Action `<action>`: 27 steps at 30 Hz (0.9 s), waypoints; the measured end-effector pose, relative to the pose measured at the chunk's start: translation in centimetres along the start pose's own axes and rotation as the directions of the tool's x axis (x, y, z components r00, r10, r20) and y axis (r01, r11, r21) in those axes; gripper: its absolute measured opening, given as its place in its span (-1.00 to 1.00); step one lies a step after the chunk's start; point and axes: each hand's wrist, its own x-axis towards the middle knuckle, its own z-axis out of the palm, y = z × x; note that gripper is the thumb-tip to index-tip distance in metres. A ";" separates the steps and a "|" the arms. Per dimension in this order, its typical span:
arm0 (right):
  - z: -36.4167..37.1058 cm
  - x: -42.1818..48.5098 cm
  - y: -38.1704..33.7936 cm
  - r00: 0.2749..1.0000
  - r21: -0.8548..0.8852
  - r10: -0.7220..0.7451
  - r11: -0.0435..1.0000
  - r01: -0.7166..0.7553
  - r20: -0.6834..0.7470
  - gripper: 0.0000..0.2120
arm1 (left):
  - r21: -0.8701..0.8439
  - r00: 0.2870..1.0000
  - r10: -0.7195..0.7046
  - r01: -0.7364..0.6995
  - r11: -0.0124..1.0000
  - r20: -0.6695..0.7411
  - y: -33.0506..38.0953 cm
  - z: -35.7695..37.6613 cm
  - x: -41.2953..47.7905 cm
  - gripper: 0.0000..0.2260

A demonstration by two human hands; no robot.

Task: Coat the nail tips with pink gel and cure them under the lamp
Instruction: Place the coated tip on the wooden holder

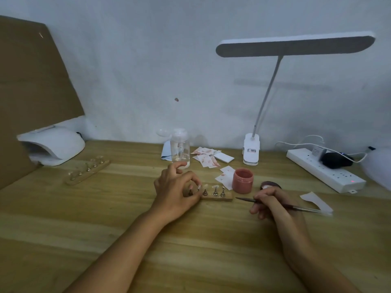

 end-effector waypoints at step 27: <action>-0.5 4.1 -2.4 0.986 -0.299 0.054 0.949 -0.101 -0.160 -0.96 | -0.218 0.953 0.174 -0.121 0.969 0.246 4.4 2.4 -2.3 -0.81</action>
